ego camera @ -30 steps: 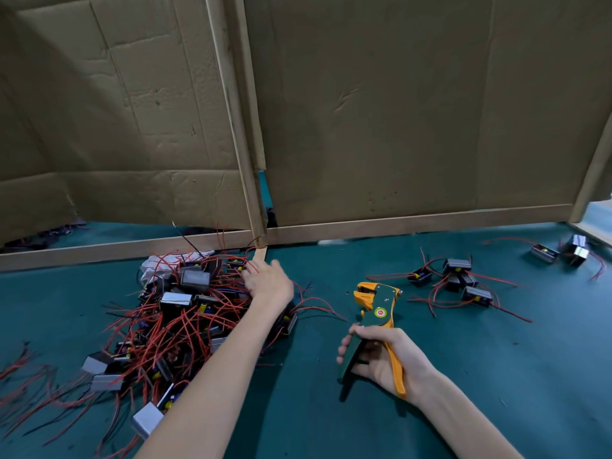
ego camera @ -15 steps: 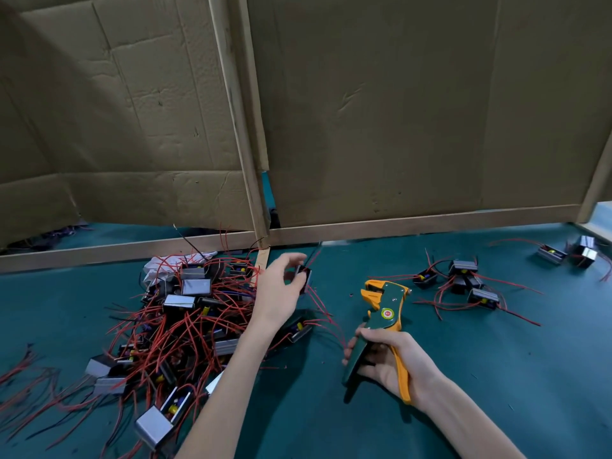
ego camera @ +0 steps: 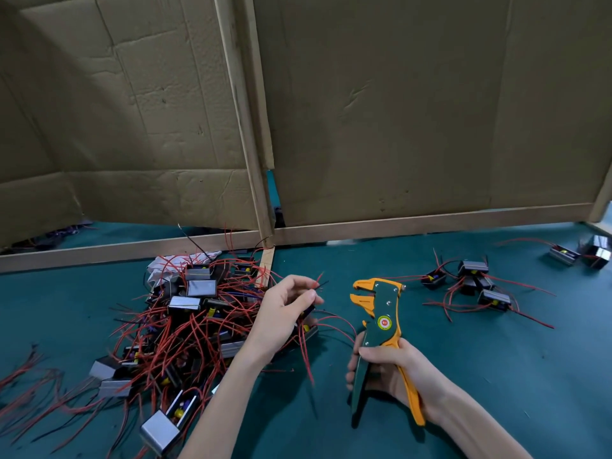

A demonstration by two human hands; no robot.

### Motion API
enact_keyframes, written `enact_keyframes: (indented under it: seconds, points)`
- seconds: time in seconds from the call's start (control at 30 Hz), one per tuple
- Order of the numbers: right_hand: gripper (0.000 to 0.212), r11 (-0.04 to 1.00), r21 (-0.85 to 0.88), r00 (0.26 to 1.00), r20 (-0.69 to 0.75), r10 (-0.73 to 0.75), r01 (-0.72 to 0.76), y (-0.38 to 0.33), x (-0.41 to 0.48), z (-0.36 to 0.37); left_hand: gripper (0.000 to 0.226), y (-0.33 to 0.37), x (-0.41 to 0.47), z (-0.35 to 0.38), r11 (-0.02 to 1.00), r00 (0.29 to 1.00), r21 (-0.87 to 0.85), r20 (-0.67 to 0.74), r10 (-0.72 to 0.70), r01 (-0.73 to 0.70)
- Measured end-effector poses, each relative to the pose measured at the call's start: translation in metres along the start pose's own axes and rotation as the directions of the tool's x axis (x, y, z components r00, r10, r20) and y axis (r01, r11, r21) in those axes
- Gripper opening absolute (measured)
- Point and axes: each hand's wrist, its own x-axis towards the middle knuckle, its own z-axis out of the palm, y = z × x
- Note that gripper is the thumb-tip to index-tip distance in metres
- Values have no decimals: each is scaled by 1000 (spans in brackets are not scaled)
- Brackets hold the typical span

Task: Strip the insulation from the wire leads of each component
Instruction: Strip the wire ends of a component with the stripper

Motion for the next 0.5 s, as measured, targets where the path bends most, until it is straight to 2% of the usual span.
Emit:
enact_keyframes:
  seconds: [0.33,0.5]
  points:
    - [23,993,-110,996,90,-23,33,-4,-6,4,13,1,-3,6,998,1000,-57,17,-1,2]
    - [21,990,-140,994,104,-11,25,-5,-9,5,16,0,-4,10,993,998,-103,37,-58,62]
